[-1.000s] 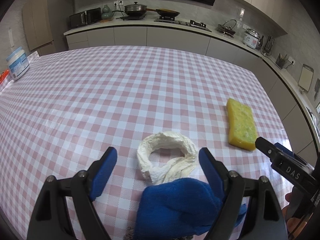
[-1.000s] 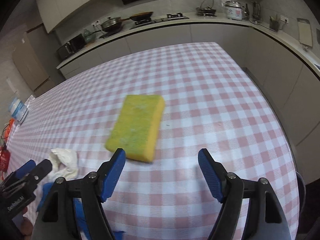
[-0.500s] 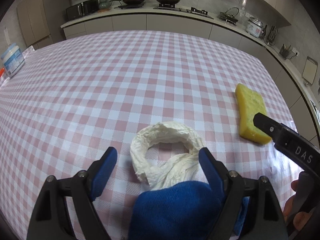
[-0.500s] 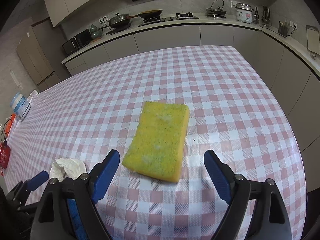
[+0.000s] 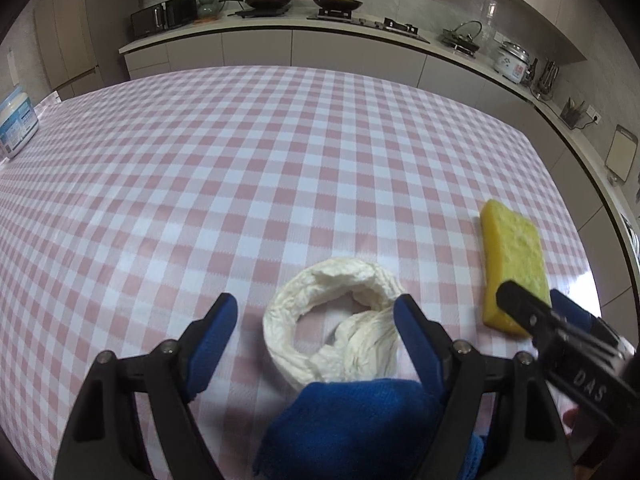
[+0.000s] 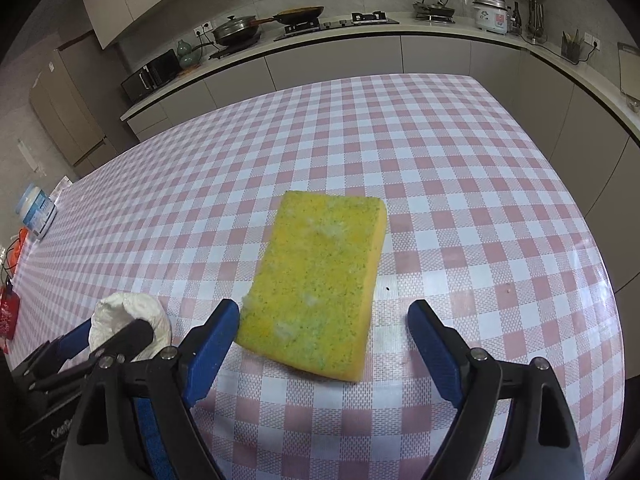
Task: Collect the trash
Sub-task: 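Close the left tool on the white tissue while the right tool grasps the yellow sponge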
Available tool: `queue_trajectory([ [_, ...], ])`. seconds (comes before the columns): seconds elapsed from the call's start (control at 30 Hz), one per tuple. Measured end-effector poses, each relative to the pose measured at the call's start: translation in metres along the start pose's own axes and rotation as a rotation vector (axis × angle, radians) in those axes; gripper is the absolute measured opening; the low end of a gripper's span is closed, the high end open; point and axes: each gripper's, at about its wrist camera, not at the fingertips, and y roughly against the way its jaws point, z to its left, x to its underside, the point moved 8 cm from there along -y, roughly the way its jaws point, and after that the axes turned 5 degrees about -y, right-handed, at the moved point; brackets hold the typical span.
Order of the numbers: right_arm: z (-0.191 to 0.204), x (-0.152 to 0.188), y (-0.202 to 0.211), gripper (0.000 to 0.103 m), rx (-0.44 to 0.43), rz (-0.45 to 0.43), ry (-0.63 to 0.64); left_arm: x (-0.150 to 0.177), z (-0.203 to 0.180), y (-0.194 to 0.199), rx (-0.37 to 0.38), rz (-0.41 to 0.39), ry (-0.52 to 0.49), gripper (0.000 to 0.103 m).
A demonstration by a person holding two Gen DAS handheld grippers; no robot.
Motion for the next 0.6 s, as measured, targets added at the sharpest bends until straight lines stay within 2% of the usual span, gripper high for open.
queue_trajectory([
  [0.17, 0.003, -0.010, -0.006, 0.088, -0.001, 0.015, 0.007, -0.014, -0.004, -0.008, 0.007, -0.012, 0.007, 0.074],
  [0.23, 0.005, -0.011, -0.009, 0.088, 0.000, 0.015, 0.007, -0.017, -0.006, -0.009, 0.013, -0.021, 0.005, 0.064],
  [0.37, 0.009, -0.013, -0.013, 0.088, 0.015, 0.009, 0.031, -0.018, -0.012, -0.007, 0.023, -0.033, -0.012, 0.052],
  [0.43, 0.011, -0.014, -0.014, 0.080, 0.035, -0.001, 0.052, -0.018, -0.015, -0.007, 0.037, -0.037, -0.017, 0.041],
  [0.47, 0.011, -0.015, -0.014, 0.069, 0.041, -0.007, 0.059, -0.018, -0.016, -0.006, 0.047, -0.038, -0.018, 0.037],
  [0.6, 0.014, -0.015, -0.015, 0.060, 0.030, -0.012, 0.071, -0.018, -0.021, -0.003, 0.070, -0.044, -0.022, 0.022],
])
